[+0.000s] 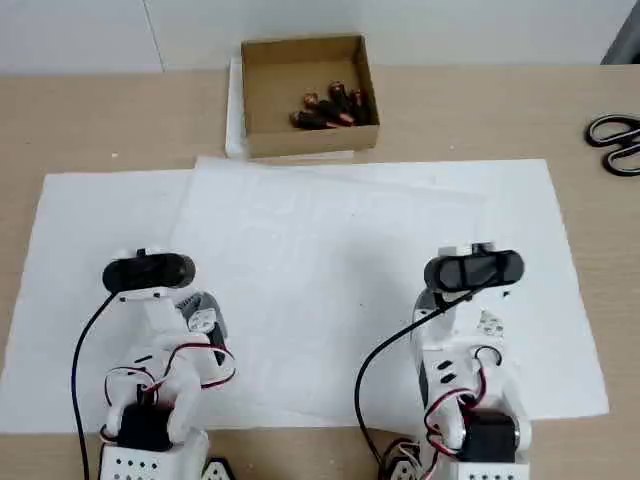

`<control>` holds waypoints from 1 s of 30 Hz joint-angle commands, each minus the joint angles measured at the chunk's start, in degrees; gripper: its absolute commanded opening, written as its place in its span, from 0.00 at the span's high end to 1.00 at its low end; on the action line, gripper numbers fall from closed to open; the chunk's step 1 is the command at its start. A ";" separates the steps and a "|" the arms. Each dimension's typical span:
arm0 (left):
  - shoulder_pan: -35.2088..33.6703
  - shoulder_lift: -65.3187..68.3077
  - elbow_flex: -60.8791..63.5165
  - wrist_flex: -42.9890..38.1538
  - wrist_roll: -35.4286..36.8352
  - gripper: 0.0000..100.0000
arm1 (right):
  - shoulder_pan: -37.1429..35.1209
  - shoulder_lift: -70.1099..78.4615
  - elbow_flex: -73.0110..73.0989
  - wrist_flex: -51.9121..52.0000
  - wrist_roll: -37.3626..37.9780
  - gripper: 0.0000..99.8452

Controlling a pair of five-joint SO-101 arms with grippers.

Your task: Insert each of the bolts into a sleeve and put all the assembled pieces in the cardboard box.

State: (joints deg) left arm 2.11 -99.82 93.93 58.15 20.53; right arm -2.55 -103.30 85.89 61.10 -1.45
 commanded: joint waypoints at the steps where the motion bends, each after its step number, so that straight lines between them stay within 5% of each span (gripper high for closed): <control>1: -0.26 -0.53 -0.31 -1.58 0.44 0.99 | 0.48 -0.66 3.60 -3.12 -0.70 1.00; 30: -0.26 -0.53 -0.31 -1.58 0.44 0.99 | 0.48 -0.66 10.64 -7.87 -0.62 1.00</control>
State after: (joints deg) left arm 2.11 -99.82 93.93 58.15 20.53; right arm -2.64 -103.30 95.65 54.59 -1.45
